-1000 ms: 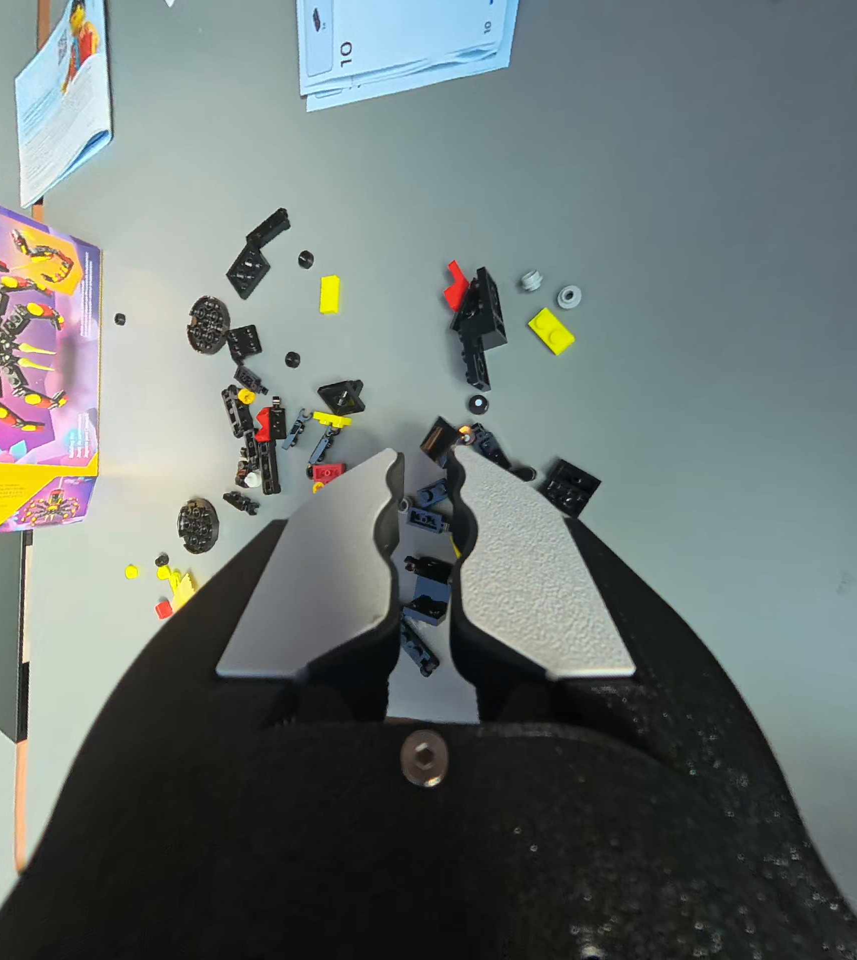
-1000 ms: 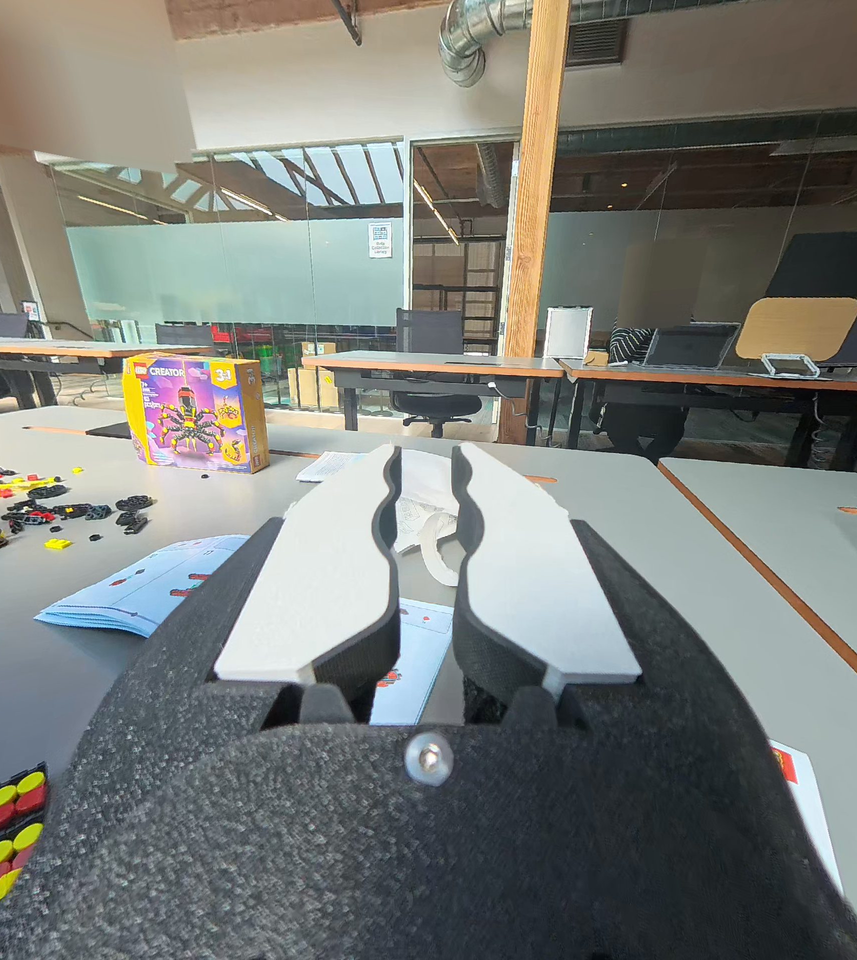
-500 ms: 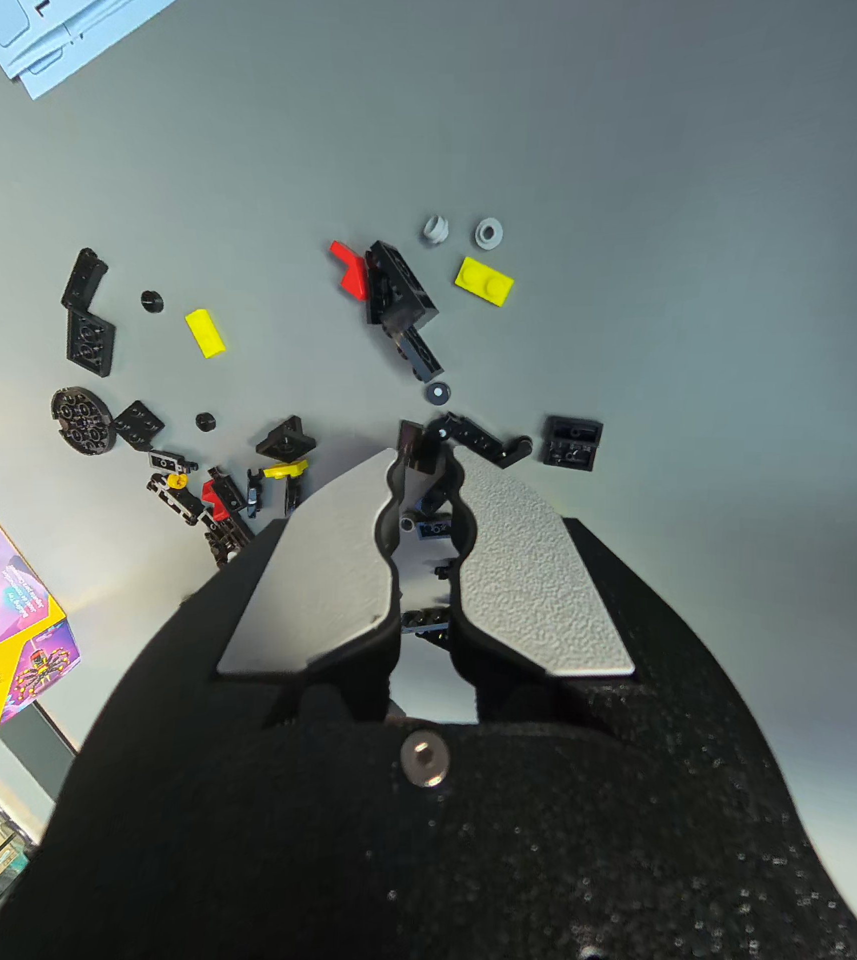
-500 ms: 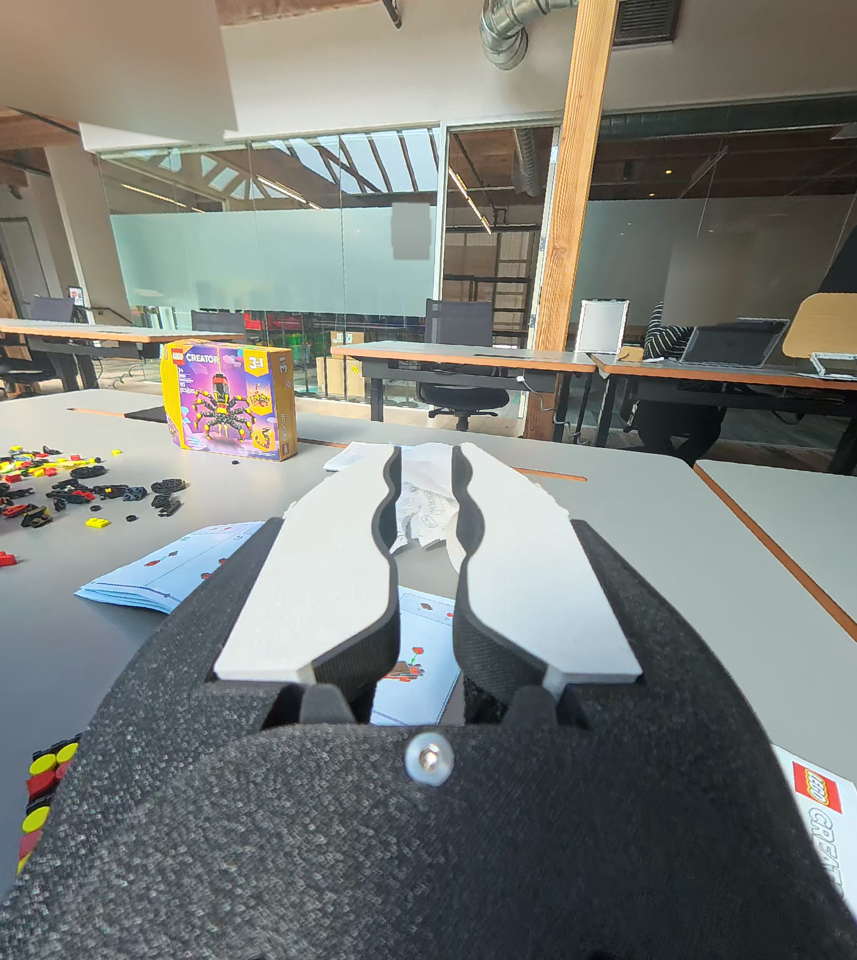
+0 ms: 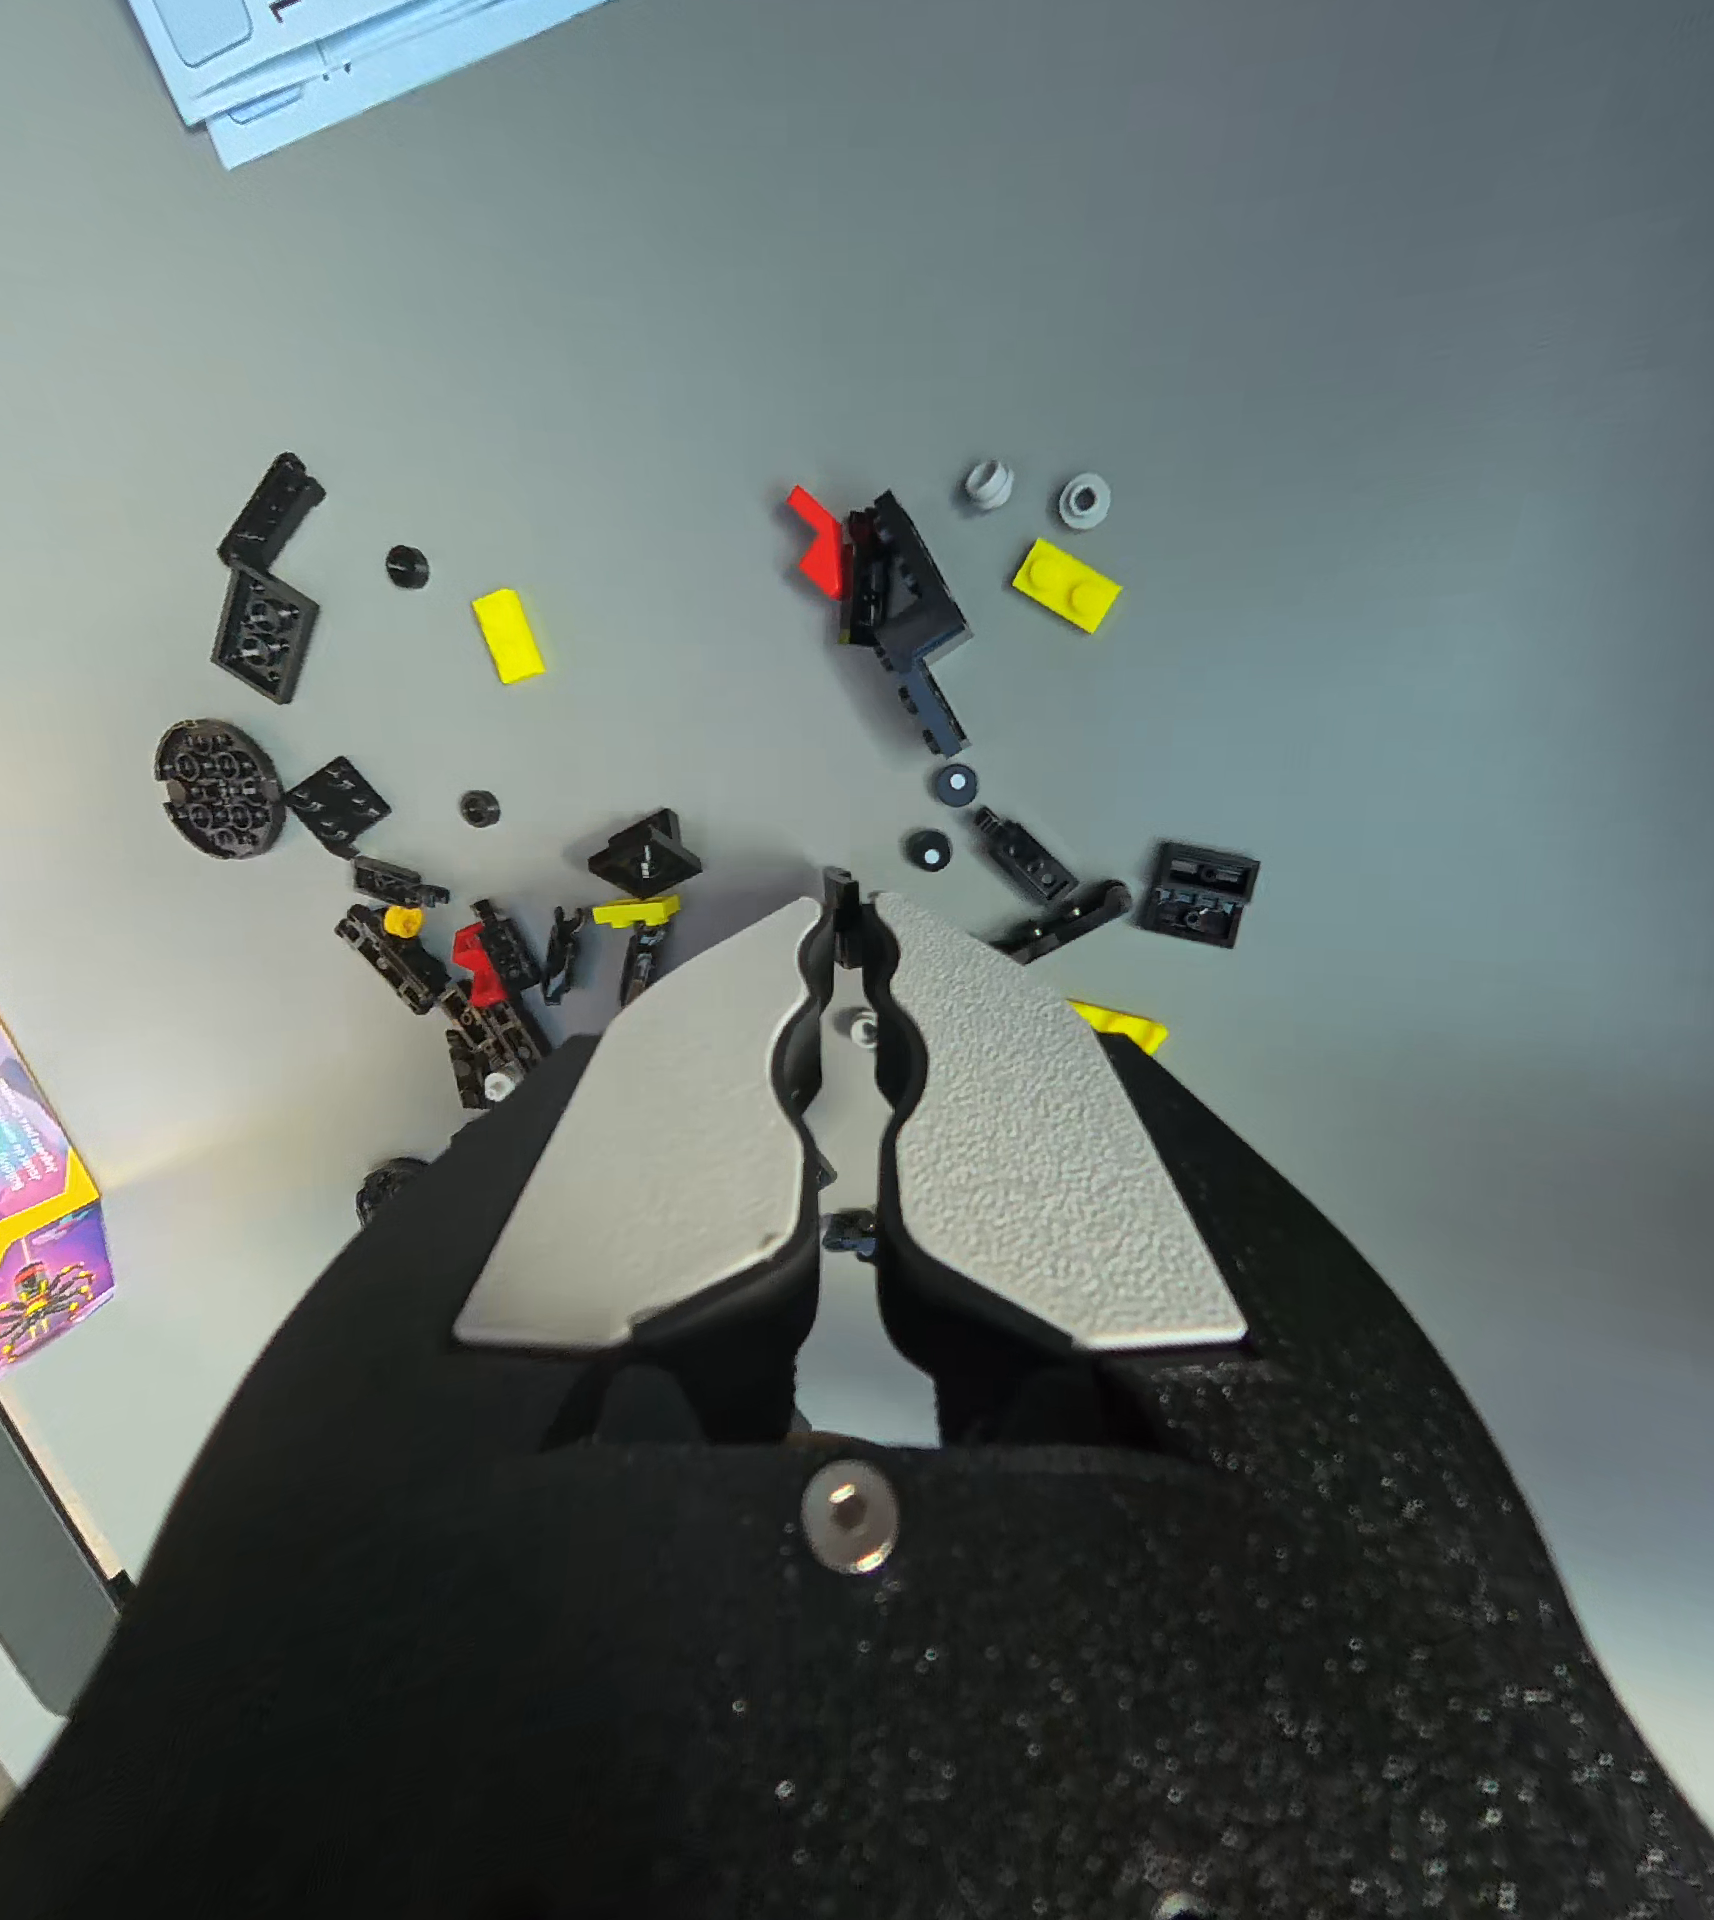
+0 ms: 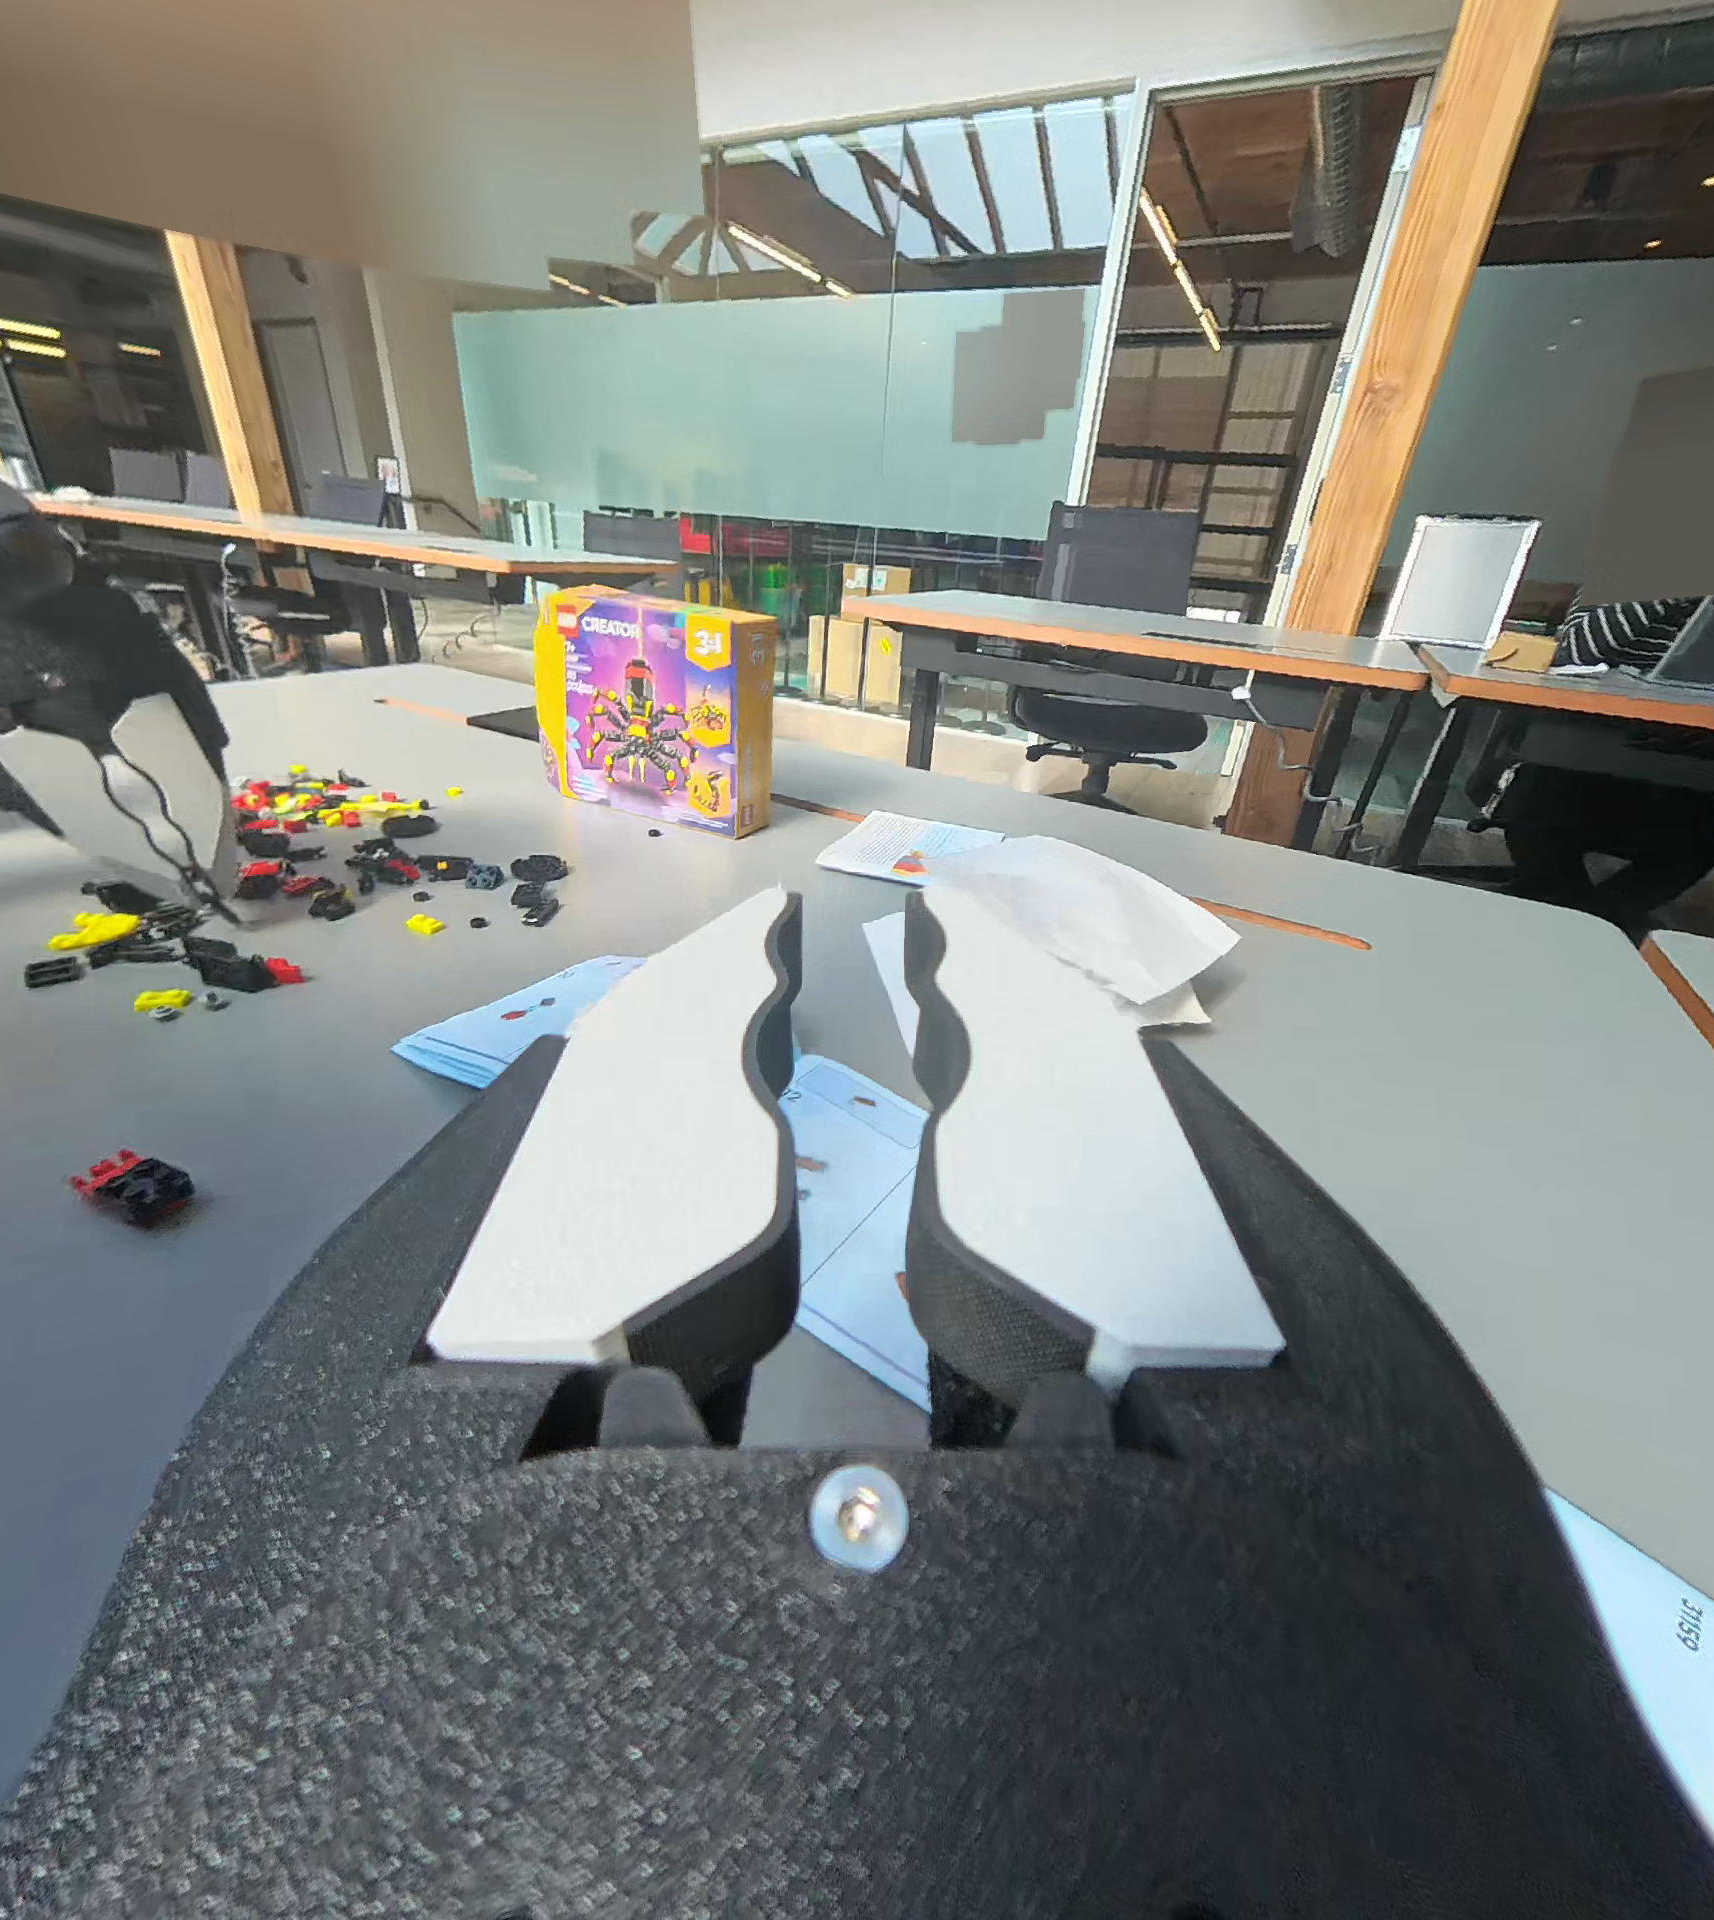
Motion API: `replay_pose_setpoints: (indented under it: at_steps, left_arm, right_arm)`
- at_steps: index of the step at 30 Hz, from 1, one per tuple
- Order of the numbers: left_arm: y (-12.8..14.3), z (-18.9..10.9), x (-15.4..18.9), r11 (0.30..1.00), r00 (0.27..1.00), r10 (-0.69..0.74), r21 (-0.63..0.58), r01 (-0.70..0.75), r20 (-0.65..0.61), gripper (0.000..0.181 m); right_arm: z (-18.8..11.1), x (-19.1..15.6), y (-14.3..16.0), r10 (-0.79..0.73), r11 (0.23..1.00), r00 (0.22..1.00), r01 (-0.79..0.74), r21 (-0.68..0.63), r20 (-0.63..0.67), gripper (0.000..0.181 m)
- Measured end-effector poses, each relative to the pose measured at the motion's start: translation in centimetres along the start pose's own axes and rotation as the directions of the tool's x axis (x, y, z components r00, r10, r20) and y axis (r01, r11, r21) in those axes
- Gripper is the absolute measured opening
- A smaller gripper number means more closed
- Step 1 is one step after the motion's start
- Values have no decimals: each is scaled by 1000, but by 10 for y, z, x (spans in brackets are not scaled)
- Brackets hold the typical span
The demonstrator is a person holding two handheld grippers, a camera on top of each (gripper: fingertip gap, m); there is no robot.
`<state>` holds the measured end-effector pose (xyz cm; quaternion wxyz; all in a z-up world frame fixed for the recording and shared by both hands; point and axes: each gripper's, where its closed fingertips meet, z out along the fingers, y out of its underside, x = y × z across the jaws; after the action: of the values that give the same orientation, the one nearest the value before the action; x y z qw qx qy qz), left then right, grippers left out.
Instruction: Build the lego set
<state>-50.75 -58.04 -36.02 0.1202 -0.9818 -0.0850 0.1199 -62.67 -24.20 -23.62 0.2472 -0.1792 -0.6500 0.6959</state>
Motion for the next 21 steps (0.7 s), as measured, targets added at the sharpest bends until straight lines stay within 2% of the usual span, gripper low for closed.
replay_pose_setpoints:
  at_steps: [1, 3, 7, 10, 14, 17, 21]
  left_arm:
    - [-3, -6, -2, 1000, 1000, -9, 19, 8, 29, 4]
    - [-14, -16, -1, 997, 998, -25, 79, 20, 61, 4]
    - [-32, -28, 0, 991, 988, -32, 131, 13, 148, 4]
    - [-62, -38, 5, 965, 983, -68, 260, 22, 170, 4]
    - [-90, -40, 16, 946, 973, -83, 324, 9, 214, 3]
    - [-103, -35, 27, 930, 969, -121, 367, 35, 215, 4]
    - [-109, -26, 41, 899, 965, -179, 430, 81, 193, 4]
  right_arm:
    - [0, -11, 1, -7, 999, 999, 9, -35, 41, 18]
    - [1, -37, 6, 27, 994, 987, -9, -113, 155, 20]
    - [8, -81, 14, 108, 974, 946, -38, -225, 306, 20]
    - [20, -107, 23, 71, 952, 928, 45, -301, 365, 20]
    - [27, -152, 48, 129, 881, 857, 131, -454, 498, 21]
    - [28, -178, 71, 192, 813, 815, 180, -554, 547, 23]
    - [35, -191, 91, 235, 761, 810, 190, -620, 536, 23]
